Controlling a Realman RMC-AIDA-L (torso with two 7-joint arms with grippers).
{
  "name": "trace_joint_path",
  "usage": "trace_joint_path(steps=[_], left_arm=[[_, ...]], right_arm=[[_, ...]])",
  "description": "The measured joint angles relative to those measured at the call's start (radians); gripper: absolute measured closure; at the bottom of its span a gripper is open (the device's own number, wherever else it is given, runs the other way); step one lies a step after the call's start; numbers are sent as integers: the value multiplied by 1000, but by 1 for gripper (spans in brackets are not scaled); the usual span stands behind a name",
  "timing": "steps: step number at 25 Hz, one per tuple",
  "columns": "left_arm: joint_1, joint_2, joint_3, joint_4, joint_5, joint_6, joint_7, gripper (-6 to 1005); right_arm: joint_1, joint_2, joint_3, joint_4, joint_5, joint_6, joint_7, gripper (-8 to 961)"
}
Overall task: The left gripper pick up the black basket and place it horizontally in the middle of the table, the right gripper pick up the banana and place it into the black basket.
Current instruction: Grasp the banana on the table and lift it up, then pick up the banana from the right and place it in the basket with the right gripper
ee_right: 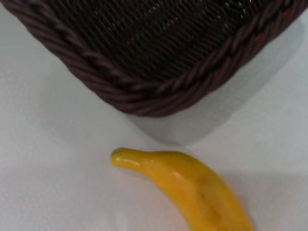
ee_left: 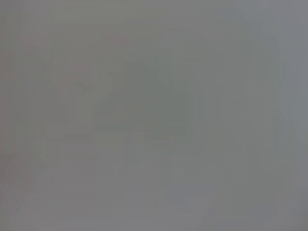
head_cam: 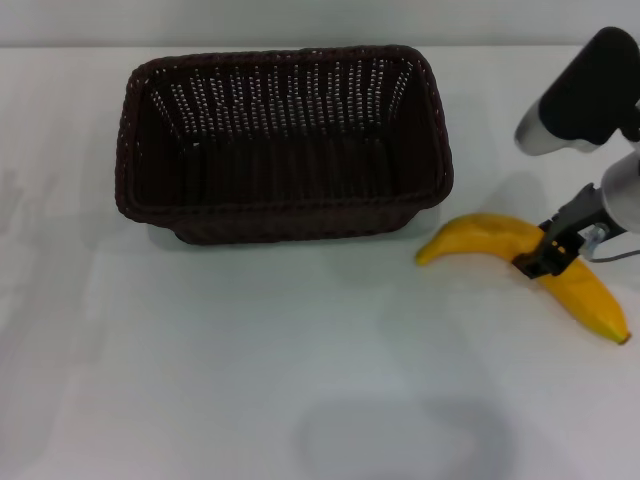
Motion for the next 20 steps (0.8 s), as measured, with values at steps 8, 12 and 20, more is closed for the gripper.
trace_joint_path(steps=[8,12,20], left_arm=[[5,0,-2,0,0,-2,0,111],[4,-1,-2,0,0,-3,-1,111],[-3,-1,2,-1,0,-3,-3,111]], right_arm=[[-54,-1,206,121,-65,109,-89,464],[-78,-4,271,236,-82,182,-131,464],[-81,2,241,370,-79,23,-130,465]])
